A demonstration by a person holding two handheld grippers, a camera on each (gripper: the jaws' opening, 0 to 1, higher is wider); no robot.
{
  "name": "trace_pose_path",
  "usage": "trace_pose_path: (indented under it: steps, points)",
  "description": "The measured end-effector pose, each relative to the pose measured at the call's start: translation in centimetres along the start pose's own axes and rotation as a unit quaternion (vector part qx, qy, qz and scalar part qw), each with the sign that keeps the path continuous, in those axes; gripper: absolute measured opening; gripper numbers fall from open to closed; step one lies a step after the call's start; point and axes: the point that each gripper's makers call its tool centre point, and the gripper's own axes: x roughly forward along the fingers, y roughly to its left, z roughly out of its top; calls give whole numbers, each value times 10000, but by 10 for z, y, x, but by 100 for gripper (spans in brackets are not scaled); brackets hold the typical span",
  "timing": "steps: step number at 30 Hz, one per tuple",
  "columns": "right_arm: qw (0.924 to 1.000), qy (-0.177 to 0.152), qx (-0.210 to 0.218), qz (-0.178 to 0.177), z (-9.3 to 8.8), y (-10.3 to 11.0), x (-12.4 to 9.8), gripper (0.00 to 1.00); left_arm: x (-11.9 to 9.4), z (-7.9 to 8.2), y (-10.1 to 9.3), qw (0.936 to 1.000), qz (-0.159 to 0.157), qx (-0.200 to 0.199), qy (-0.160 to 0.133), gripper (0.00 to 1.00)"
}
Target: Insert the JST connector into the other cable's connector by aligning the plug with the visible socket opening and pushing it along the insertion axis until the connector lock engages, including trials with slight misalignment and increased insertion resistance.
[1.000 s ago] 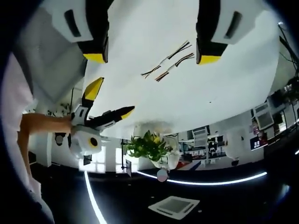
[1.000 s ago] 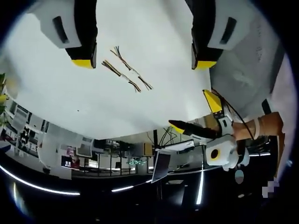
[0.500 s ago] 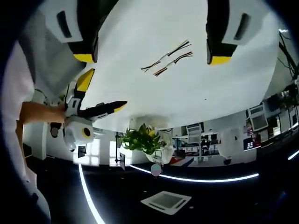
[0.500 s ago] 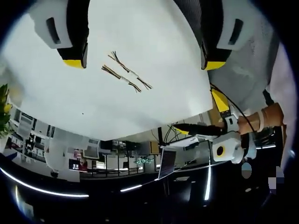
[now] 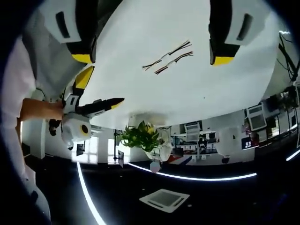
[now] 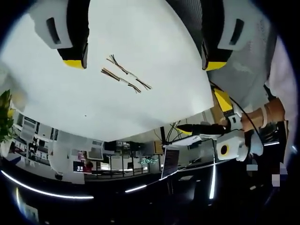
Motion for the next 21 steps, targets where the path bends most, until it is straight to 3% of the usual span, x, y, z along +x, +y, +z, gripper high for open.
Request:
trace_pose_path:
  steps: [10,21]
  points:
    - [9998,-32,114,-134,1,-3,-2,100,-3,-4,7,9996,277,23,-30,99]
    - [9996,-115,120,-206,6,-7,-1,100,-2,-4,10,9994,341,1,-23,99]
